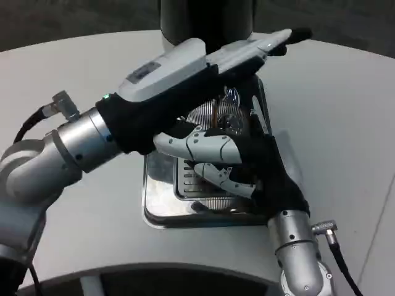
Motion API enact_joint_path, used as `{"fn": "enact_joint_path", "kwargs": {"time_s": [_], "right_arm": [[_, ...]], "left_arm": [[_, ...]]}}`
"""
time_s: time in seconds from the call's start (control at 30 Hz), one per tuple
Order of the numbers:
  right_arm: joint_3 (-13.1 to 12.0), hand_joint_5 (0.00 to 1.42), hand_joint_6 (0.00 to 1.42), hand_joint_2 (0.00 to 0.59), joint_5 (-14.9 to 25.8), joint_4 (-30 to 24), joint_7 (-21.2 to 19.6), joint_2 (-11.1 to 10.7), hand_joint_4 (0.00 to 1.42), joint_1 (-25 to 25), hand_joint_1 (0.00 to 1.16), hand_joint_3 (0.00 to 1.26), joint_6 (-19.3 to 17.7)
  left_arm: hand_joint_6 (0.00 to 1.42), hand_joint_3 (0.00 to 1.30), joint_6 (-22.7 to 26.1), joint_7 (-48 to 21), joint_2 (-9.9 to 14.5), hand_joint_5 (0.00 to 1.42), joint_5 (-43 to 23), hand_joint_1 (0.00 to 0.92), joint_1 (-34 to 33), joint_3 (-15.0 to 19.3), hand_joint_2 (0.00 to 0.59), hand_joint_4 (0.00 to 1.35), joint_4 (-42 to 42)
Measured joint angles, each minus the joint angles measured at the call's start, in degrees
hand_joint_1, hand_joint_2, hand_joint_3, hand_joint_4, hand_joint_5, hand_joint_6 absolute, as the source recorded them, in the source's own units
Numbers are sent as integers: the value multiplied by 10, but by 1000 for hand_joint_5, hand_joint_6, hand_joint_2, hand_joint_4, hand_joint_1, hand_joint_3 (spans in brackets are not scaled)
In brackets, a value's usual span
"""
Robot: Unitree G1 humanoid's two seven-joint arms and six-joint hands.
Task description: Grasp the cup under the faucet to collect the drink, then remove the cup.
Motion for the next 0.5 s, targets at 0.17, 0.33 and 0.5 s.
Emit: {"fn": "enact_joint_path", "kwargs": {"time_s": [0.17,0.33,0.5], "right_arm": [[1,27,148,163,0,4,-1,0,16,-4,843,0,-1],[1,90,202,165,2,12,-3,2,109,-6,843,17,-8],[1,204,320,172,6,32,-5,4,258,-18,868,145,-18]], "left_arm": [[95,0,-4,41,-26,125,-35,0,22,38,156,0,0],[110,20,-16,75,-38,147,-48,0,37,76,161,0,-11],[113,25,-15,80,-38,152,-59,0,62,96,164,0,-34]]}}
